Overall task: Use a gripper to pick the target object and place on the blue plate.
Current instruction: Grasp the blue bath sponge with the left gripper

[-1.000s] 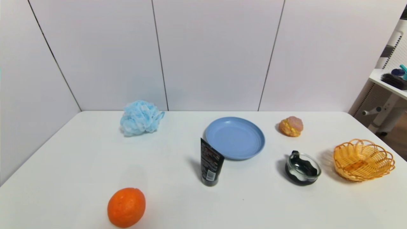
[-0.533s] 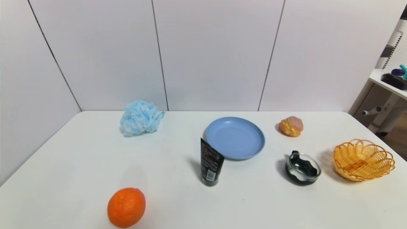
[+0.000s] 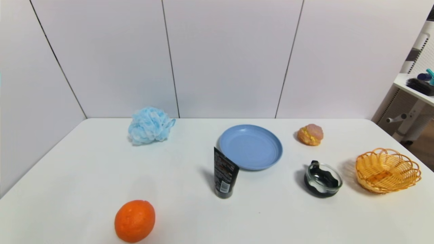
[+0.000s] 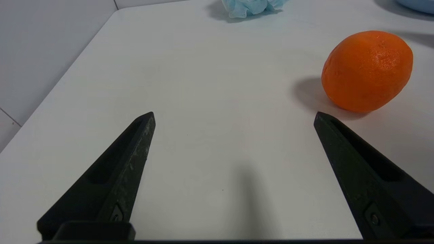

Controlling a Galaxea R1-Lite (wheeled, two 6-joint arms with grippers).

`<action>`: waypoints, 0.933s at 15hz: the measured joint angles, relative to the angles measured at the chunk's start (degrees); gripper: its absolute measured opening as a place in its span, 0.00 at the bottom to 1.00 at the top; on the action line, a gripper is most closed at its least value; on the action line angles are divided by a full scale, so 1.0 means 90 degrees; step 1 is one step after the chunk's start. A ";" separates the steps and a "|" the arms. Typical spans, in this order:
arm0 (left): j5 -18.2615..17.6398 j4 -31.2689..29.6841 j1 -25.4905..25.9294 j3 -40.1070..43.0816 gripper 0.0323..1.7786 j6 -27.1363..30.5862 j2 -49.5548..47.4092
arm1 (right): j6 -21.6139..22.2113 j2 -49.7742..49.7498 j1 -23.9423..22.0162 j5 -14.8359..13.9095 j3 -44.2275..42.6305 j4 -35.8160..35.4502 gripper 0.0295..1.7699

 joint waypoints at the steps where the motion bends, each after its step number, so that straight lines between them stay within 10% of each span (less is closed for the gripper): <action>1: -0.0003 -0.0011 0.0000 -0.0061 0.95 0.0003 0.0045 | 0.0000 0.0000 0.0000 0.0000 0.0000 0.0000 0.96; 14: -0.0065 -0.0008 -0.0245 -0.5620 0.95 -0.0015 0.5384 | 0.0000 0.0000 0.0000 0.0000 0.0000 0.0000 0.96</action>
